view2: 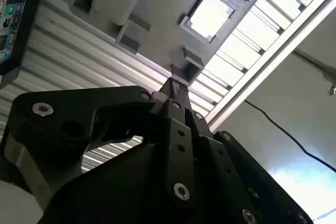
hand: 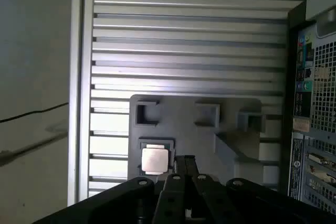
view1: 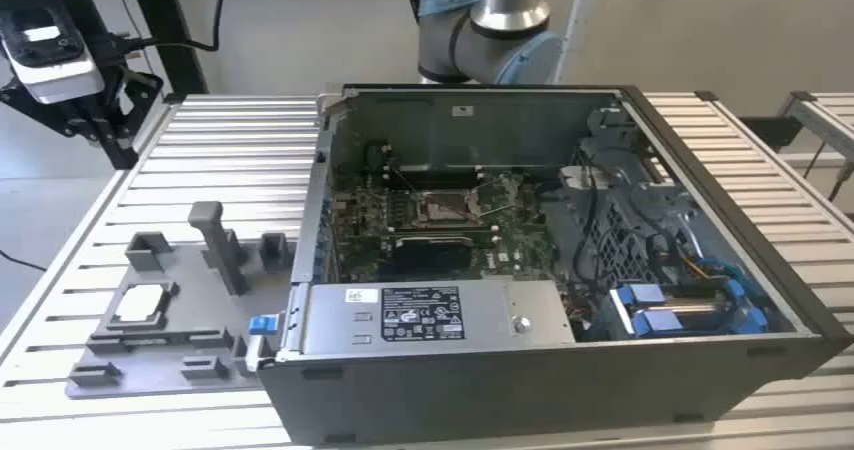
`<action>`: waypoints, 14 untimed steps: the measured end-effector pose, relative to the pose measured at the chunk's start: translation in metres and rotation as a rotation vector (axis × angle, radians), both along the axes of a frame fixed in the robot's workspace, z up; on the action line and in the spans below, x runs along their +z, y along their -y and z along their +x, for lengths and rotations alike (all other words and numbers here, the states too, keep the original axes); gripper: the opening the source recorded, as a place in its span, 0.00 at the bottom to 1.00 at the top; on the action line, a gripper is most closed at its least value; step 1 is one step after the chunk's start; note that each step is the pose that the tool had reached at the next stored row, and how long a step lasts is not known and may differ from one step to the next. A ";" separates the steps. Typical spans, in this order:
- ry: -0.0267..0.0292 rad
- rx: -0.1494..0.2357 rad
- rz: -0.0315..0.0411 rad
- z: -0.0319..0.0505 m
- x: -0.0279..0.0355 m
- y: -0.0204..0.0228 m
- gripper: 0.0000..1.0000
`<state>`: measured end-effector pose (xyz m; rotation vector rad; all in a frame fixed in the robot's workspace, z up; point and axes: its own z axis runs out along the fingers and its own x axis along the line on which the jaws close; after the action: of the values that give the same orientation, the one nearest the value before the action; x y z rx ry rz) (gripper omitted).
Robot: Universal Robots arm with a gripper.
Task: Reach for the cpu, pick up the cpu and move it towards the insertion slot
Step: 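Reach for the cpu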
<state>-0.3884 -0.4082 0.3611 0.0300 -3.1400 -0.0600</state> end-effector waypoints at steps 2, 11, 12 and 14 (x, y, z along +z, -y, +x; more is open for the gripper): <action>0.0000 0.000 0.0000 0.0000 0.0000 0.0000 0.00; -0.0002 0.000 -0.0001 -0.0003 0.0000 0.0003 0.00; -0.0002 0.000 -0.0001 -0.0005 0.0000 0.0003 0.00; 0.0000 0.000 0.0000 -0.0011 0.0000 0.0005 0.00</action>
<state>-0.3895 -0.4086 0.3611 0.0301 -3.1400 -0.0599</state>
